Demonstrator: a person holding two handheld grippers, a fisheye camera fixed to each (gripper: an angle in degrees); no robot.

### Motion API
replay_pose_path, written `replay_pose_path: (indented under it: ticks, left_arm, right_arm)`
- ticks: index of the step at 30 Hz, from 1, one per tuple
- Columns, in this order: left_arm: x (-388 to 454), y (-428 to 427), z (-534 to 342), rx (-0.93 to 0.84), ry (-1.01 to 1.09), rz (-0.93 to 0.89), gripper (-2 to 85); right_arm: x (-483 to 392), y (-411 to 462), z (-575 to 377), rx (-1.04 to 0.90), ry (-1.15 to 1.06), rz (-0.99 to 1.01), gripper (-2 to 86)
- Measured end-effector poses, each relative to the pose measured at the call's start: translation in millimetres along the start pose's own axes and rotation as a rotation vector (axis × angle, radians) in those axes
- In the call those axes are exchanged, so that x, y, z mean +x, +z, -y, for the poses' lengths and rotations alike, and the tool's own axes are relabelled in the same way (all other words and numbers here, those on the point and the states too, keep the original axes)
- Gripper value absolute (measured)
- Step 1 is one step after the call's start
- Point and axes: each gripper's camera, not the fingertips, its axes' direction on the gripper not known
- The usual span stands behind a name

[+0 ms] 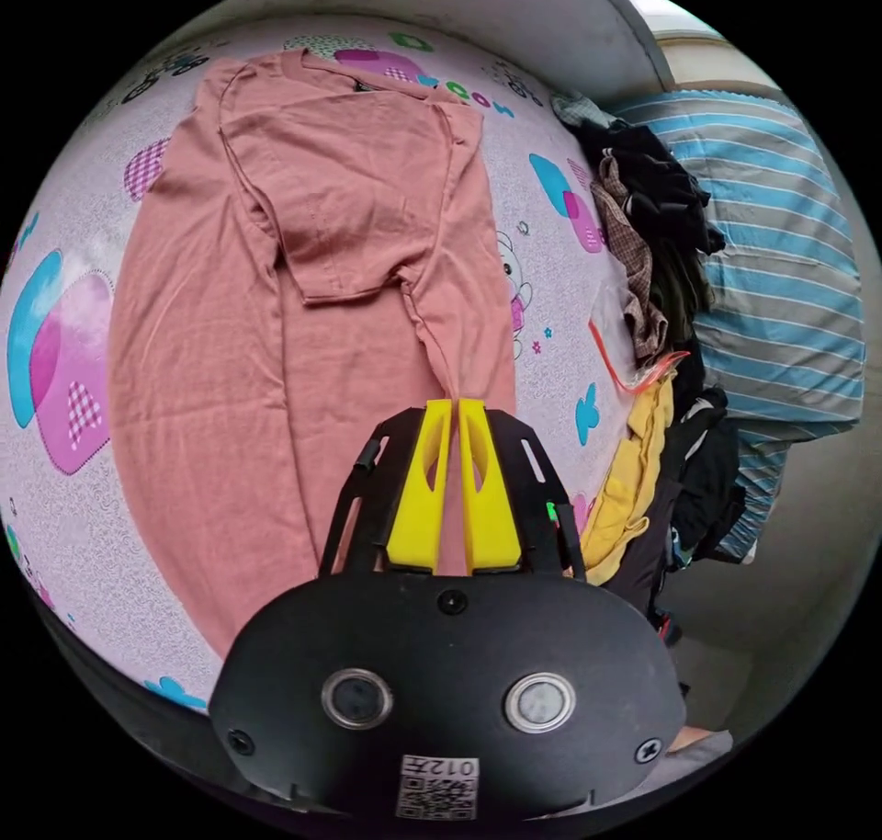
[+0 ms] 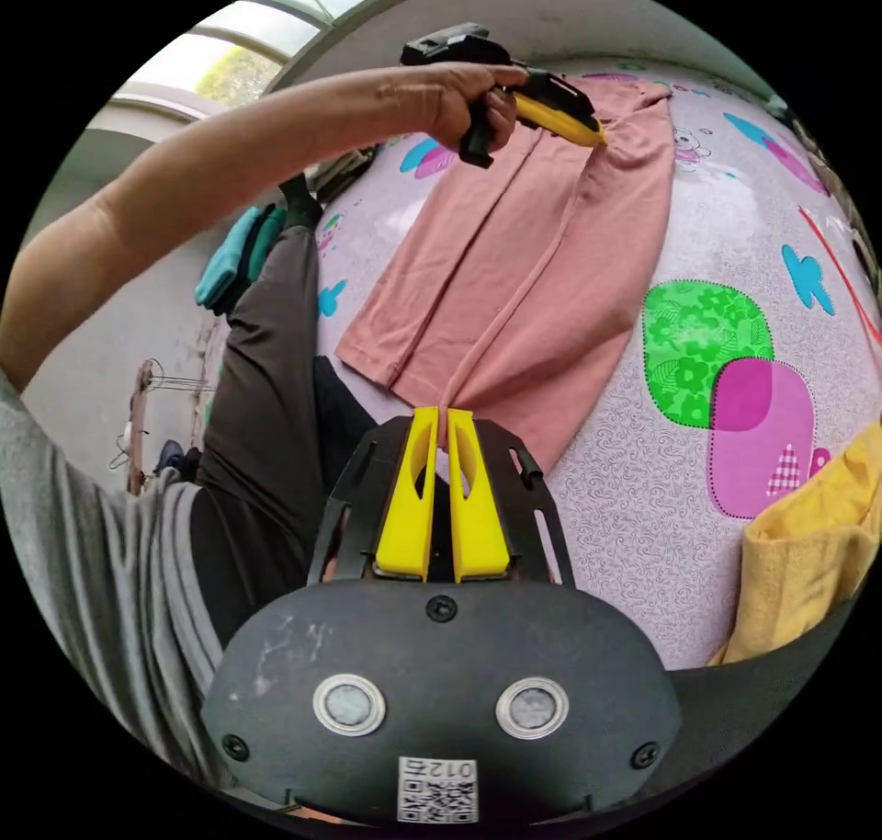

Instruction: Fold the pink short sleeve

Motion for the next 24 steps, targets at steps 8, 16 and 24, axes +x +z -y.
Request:
replay_pose_path:
  ticks: [8,16,24]
  left_arm:
    - [-11,-37,-81,0.194,0.062,0.038,0.7]
    - [15,-4,-202,-0.059,0.298,-0.01,0.8]
    - [75,48,-279,-0.16,0.555,0.118,0.6]
  right_arm:
    - [24,-17,-17,0.06,0.021,0.17,3.6]
    - [88,-37,-28,0.027,0.307,0.046,3.7]
    - [106,-16,-14,0.018,0.39,0.091,2.3]
